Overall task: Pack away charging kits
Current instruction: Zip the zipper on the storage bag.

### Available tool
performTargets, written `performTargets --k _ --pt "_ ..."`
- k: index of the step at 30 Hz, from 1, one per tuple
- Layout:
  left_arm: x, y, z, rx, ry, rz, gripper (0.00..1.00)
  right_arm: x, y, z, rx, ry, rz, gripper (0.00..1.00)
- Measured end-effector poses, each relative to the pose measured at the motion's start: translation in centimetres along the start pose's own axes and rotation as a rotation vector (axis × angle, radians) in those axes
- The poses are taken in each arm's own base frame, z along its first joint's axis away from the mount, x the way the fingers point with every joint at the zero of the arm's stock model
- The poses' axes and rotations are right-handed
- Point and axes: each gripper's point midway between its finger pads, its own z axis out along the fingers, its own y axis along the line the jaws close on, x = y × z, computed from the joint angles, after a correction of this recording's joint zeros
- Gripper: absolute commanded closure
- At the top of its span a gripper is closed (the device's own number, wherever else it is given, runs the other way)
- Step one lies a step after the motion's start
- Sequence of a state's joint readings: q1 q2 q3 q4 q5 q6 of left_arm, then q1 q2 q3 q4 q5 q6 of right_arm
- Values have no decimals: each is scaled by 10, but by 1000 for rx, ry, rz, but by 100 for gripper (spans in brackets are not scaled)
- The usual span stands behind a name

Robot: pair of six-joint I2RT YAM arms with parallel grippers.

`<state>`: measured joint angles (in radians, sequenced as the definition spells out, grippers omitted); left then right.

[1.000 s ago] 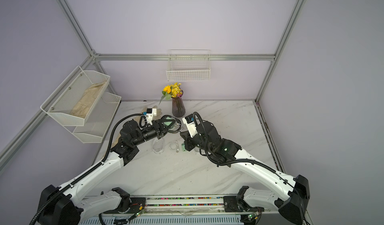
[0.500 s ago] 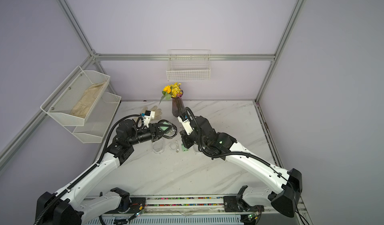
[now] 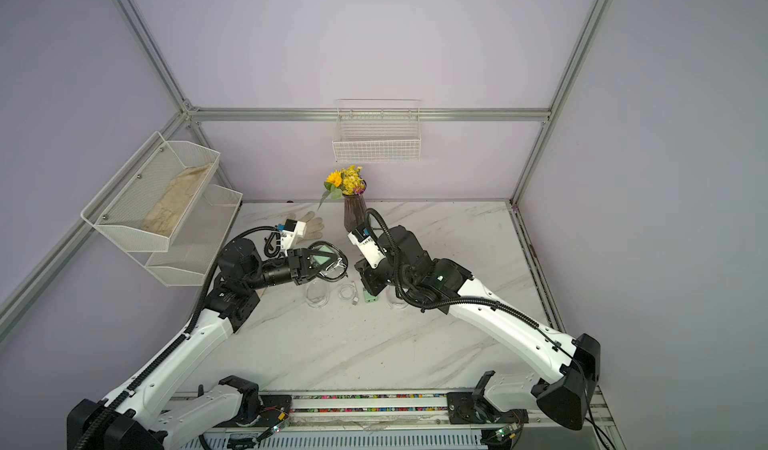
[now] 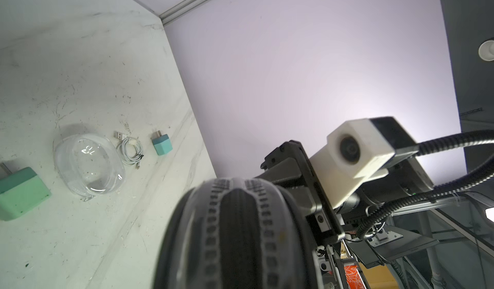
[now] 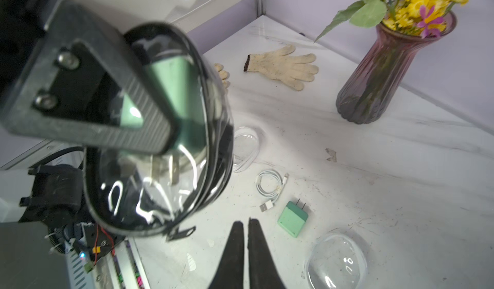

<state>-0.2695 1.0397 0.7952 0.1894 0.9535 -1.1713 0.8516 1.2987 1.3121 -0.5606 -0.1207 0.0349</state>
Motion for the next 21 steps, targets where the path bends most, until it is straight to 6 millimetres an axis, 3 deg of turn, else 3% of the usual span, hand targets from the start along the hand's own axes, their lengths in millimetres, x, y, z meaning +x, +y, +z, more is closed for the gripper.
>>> performTargets --k 2,6,21 --pt "-3 -2 -1 15 1 -7 83 3 7 -7 -39 -3 0 63" --pt "0 -2 0 31 36 -38 83 11 18 -16 -99 -5 -7 60" --pt "7 -4 -1 38 66 -62 82 -9 35 -5 -202 -93 -83 64"
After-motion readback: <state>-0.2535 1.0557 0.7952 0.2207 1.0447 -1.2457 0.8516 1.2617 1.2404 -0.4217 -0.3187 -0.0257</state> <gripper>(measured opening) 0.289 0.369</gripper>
